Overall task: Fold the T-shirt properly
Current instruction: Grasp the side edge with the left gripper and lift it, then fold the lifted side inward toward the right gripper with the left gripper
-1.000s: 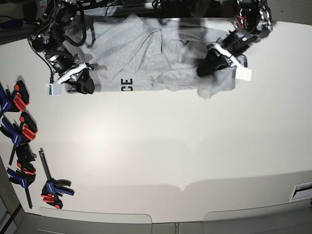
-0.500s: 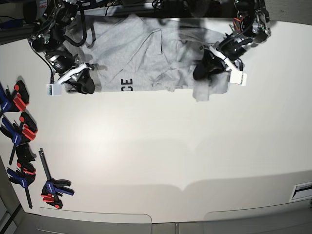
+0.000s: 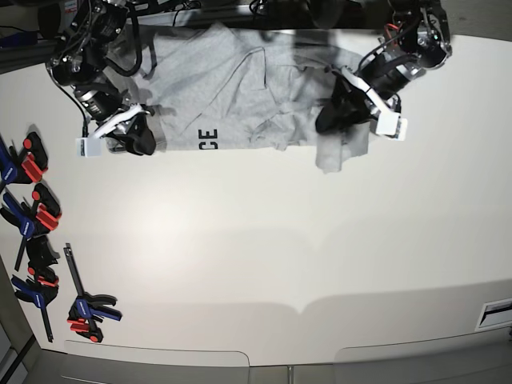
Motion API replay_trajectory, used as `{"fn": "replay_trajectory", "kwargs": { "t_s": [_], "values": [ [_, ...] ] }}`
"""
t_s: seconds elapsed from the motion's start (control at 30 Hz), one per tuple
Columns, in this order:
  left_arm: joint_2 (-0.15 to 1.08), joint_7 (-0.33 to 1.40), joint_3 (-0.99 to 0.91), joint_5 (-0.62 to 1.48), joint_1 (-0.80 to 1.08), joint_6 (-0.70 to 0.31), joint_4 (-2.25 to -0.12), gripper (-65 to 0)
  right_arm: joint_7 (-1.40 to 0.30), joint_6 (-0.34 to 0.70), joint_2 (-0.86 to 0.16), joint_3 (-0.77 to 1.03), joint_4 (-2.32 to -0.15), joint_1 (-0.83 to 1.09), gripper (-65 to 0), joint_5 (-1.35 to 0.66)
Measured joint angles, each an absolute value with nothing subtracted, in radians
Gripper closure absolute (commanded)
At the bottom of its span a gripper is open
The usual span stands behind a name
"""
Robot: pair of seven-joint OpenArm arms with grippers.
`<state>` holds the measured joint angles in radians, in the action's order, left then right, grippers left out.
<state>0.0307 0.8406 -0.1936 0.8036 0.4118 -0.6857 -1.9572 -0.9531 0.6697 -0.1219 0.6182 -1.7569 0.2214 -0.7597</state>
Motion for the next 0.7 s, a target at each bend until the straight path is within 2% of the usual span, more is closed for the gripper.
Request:
{"fn": "replay_trajectory", "kwargs": {
  "t_s": [0.27, 0.33, 0.37, 0.53, 0.7],
  "values": [
    [0.031, 0.81, -0.024, 0.671, 0.412, -0.686, -1.957, -0.4, -0.953, 0.67, -0.122, 0.618, -1.757, 0.221, -11.8, -0.762],
    [0.032, 0.812, 0.002, 0.643, 0.412, -0.686, -1.957, -21.1, -0.953, 0.67, -0.122, 0.618, -1.757, 0.221, -11.8, -0.762],
    [0.033, 0.811, 0.01, 0.638, 0.413, -0.686, -1.957, -26.5, -0.953, 0.67, -0.122, 0.618, -1.757, 0.222, -11.8, -0.762],
    [0.035, 0.817, 0.011, 0.637, 0.413, -0.686, -1.969, -25.1, -0.953, 0.67, -0.122, 0.618, -1.757, 0.221, -11.8, -0.762],
    [0.056, 0.838, -0.012, 0.611, 0.432, -0.69, -2.095, -25.1, -0.953, 0.67, -0.122, 0.618, -1.757, 0.221, -11.8, -0.761]
  ]
}}
